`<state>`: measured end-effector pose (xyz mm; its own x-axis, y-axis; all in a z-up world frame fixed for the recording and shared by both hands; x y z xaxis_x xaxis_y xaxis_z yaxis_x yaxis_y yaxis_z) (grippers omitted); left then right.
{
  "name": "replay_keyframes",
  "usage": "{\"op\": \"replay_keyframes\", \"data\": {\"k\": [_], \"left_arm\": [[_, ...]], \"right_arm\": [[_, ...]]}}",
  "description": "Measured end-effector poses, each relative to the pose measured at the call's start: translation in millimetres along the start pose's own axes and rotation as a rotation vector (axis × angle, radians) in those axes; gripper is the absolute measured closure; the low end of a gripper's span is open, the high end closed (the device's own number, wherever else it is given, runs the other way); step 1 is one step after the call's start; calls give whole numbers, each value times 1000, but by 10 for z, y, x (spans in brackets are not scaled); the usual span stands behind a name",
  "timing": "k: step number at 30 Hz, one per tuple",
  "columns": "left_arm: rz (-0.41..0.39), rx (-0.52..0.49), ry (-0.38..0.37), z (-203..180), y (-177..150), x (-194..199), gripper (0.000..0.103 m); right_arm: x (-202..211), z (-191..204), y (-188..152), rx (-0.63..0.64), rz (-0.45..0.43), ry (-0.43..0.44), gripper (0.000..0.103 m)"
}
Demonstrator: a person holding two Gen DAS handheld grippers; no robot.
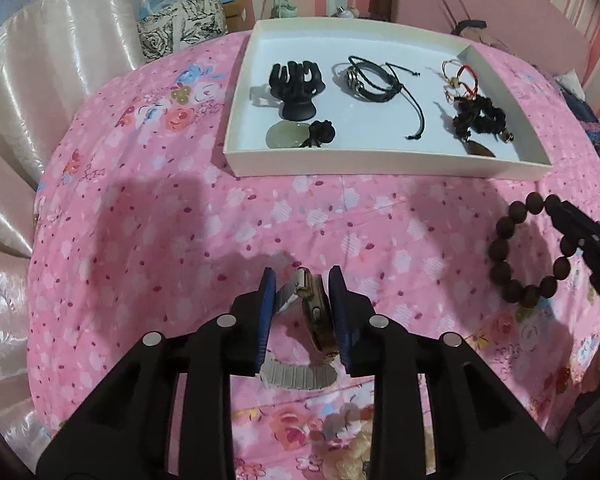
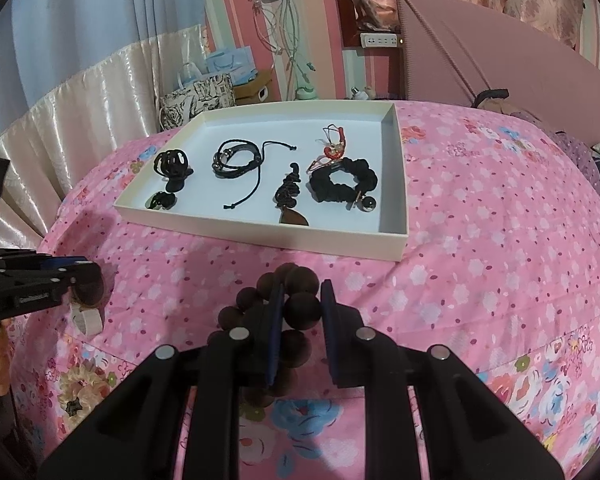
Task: Organize jewelry
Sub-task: 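Lift the gold watch with the left tool while the right tool holds the bead bracelet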
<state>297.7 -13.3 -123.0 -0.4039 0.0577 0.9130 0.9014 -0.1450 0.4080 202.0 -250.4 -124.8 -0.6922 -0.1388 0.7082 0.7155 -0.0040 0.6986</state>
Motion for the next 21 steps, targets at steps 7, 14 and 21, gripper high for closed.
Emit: {"op": "replay_keyframes", "data": {"k": [7, 14, 21], "left_arm": [[23, -37, 77, -3, -40, -149, 52], [49, -11, 103, 104, -38, -290, 44], [87, 31, 78, 219, -52, -406, 33]], "right_arm": [[-16, -28, -15, -17, 1, 10, 84], [-34, -30, -31, -16, 8, 7, 84], [-35, -18, -33, -17, 11, 7, 84]]}}
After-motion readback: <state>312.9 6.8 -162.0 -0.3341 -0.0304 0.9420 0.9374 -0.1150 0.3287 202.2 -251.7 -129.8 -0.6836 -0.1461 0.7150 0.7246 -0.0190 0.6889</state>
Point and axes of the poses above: each gripper's, at about its wrist camera, not at the fingertips, and x roughly against the way its jaws point, z to its left, y to its top, the point moved 7 cm from there along -x, roughly the way its jaws point, and after that the axes turned 6 degrees about x, right-handed, at the moved point
